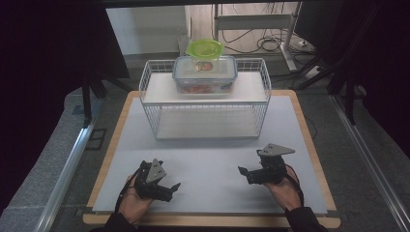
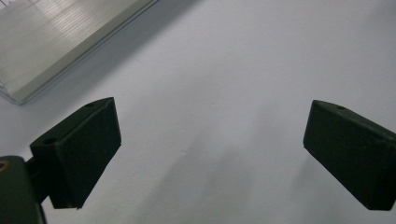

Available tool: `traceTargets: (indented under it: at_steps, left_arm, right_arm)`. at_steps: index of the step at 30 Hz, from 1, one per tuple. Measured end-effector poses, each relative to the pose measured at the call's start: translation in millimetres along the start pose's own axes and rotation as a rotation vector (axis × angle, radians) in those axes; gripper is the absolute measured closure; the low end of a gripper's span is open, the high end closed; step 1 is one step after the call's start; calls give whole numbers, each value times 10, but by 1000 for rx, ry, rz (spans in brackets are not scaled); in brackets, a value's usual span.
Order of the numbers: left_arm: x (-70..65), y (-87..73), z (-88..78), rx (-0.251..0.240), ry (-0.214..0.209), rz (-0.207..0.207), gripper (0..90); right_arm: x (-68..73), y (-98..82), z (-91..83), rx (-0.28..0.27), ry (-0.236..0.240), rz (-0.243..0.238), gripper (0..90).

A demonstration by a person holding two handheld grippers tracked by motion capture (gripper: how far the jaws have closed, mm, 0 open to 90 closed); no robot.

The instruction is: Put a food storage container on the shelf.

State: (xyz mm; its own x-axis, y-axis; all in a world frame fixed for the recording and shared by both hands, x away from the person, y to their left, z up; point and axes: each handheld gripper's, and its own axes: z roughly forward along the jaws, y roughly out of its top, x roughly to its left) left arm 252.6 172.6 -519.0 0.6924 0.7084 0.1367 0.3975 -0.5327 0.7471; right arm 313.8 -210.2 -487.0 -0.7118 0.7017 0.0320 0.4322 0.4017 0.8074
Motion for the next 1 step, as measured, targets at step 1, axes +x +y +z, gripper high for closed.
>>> traceTargets:
  at_steps: [1]
  left_arm:
    - [4,0,1,-2,2,0,37]
  right_arm:
    - [-8,-25,17,12,-2,-3,40]
